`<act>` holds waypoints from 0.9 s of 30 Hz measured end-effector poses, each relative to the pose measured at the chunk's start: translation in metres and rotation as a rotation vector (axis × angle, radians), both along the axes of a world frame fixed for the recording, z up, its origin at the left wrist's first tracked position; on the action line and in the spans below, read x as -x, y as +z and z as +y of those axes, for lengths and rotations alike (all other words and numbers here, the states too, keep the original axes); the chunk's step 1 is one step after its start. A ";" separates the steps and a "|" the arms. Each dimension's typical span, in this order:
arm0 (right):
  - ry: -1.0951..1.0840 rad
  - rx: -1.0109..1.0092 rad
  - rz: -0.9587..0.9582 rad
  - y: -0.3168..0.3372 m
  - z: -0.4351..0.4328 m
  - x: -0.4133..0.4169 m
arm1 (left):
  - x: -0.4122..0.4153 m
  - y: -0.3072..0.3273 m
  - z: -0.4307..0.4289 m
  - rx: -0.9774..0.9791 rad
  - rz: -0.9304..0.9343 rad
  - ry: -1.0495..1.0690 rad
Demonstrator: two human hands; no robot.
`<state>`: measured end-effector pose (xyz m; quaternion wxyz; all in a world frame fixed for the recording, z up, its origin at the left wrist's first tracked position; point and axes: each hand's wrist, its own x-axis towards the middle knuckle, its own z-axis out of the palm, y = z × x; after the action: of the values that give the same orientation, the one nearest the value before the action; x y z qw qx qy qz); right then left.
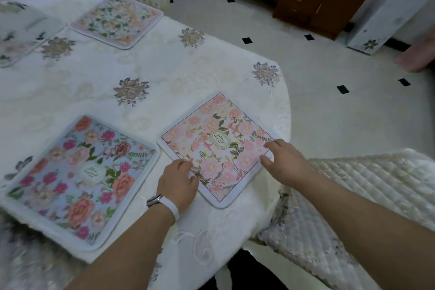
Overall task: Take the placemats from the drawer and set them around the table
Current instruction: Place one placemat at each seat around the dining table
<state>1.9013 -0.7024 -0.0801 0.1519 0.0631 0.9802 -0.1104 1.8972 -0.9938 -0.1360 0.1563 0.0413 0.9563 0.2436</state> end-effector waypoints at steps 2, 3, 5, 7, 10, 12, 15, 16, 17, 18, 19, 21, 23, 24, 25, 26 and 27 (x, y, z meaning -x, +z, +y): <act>0.001 0.013 -0.023 -0.007 0.006 0.017 | -0.002 0.003 0.006 -0.049 -0.054 0.141; 0.001 0.021 -0.026 -0.011 0.009 0.026 | -0.004 0.005 0.010 -0.072 -0.077 0.203; -0.022 0.048 -0.018 -0.019 0.015 0.044 | -0.005 0.009 0.019 -0.084 -0.114 0.275; -0.052 0.075 -0.043 -0.028 0.021 0.059 | -0.002 0.010 0.027 -0.073 -0.166 0.320; -0.060 0.111 -0.055 -0.041 0.028 0.073 | 0.003 0.010 0.037 -0.121 -0.211 0.424; -0.055 0.123 -0.024 -0.047 0.029 0.082 | 0.008 0.012 0.045 -0.183 -0.203 0.554; -0.056 0.141 0.005 -0.052 0.027 0.094 | 0.017 0.014 0.054 -0.305 -0.226 0.827; -0.061 0.139 0.007 -0.054 0.025 0.097 | 0.019 0.012 0.055 -0.343 -0.230 0.882; -0.066 0.132 0.010 -0.055 0.024 0.099 | 0.021 0.009 0.055 -0.376 -0.232 0.918; -0.074 0.126 0.014 -0.057 0.023 0.101 | 0.021 0.005 0.055 -0.396 -0.240 0.947; -0.087 0.126 0.014 -0.058 0.022 0.102 | 0.021 0.002 0.055 -0.400 -0.248 0.975; -0.113 0.140 0.003 -0.059 0.022 0.106 | 0.021 0.002 0.057 -0.378 -0.259 1.030; -0.147 0.161 -0.003 -0.059 0.023 0.111 | 0.023 0.004 0.058 -0.379 -0.248 1.073; -0.174 0.183 -0.005 -0.059 0.023 0.114 | 0.025 0.005 0.059 -0.398 -0.250 1.083; -0.201 0.211 -0.008 -0.059 0.025 0.117 | 0.026 0.006 0.059 -0.419 -0.251 1.078; -0.222 0.239 -0.014 -0.059 0.026 0.120 | 0.027 0.007 0.059 -0.428 -0.245 1.057; -0.236 0.265 -0.021 -0.060 0.029 0.123 | 0.027 0.008 0.060 -0.432 -0.234 1.034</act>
<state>1.7788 -0.6735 -0.1400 0.1552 0.1582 0.9412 -0.2550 1.8704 -0.9336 -0.1285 0.1098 -0.4282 0.7569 0.4814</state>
